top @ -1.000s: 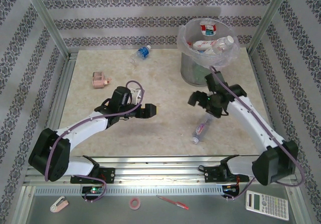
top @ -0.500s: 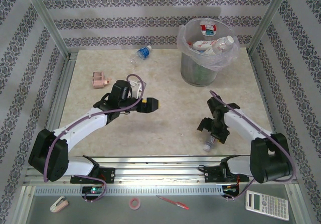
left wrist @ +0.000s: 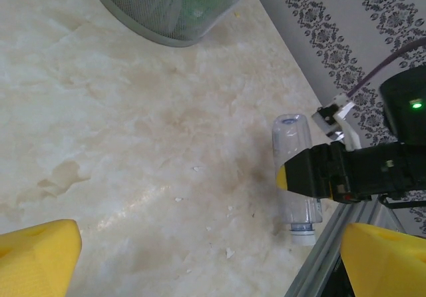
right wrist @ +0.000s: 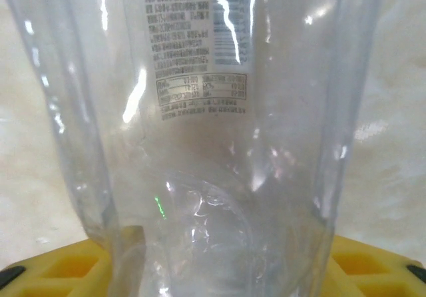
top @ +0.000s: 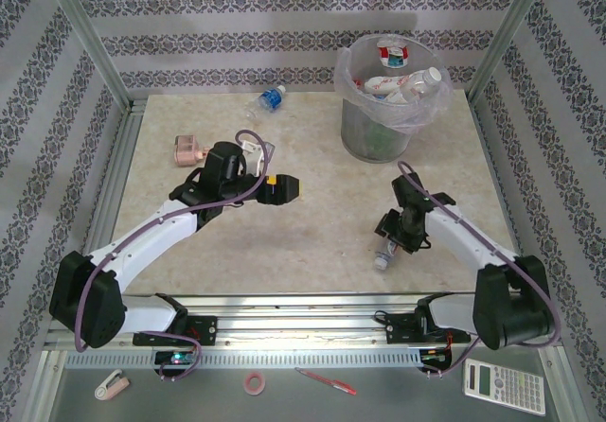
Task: Throw the plastic bottles in the bin
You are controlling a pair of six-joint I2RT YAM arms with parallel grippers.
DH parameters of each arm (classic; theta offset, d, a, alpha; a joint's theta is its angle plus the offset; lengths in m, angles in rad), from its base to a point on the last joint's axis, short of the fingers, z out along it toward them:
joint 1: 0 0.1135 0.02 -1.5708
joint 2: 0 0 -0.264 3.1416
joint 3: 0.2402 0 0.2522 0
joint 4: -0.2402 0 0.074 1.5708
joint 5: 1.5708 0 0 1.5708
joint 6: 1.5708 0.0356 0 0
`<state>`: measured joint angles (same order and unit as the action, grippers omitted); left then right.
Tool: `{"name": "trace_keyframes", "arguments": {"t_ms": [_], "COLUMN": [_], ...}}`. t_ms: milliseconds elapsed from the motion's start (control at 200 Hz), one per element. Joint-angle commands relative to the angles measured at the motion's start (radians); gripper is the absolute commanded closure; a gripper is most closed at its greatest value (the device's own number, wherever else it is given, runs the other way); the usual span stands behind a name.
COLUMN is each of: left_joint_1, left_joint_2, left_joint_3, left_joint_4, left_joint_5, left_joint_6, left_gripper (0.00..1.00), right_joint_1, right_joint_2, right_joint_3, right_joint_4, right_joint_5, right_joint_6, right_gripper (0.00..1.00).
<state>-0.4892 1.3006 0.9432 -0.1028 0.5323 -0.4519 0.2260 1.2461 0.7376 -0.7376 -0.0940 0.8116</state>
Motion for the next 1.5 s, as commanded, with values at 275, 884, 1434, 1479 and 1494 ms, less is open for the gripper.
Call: {"name": "trace_keyframes", "arguments": {"t_ms": [275, 884, 1434, 1479, 1494], "left_joint_1": [0.019, 0.024, 0.052, 0.060, 0.061], "left_joint_2": [0.053, 0.077, 0.036, 0.027, 0.024], "left_joint_3": [0.102, 0.143, 0.125, 0.115, 0.111], "left_joint_4": [-0.052, -0.053, -0.122, -0.130, -0.133], "left_joint_5": [-0.034, -0.074, -0.136, -0.140, -0.144], "left_joint_6": [0.033, 0.032, 0.025, 0.015, 0.013], "left_gripper": [0.00, 0.00, 0.00, 0.00, 0.00], "right_joint_1": [-0.109, -0.283, -0.248, -0.258, -0.259], "right_joint_2": [-0.273, -0.273, 0.638, 0.712, 0.729], "right_joint_3": [0.141, 0.253, 1.795, 1.901, 1.923], "right_joint_4": [-0.189, -0.276, -0.284, -0.324, -0.330], "right_joint_5": [-0.032, -0.118, -0.315, -0.328, -0.333], "right_joint_6": [0.029, -0.031, -0.018, -0.017, -0.018], "right_gripper": [0.52, 0.54, 0.22, 0.19, 0.18]}}
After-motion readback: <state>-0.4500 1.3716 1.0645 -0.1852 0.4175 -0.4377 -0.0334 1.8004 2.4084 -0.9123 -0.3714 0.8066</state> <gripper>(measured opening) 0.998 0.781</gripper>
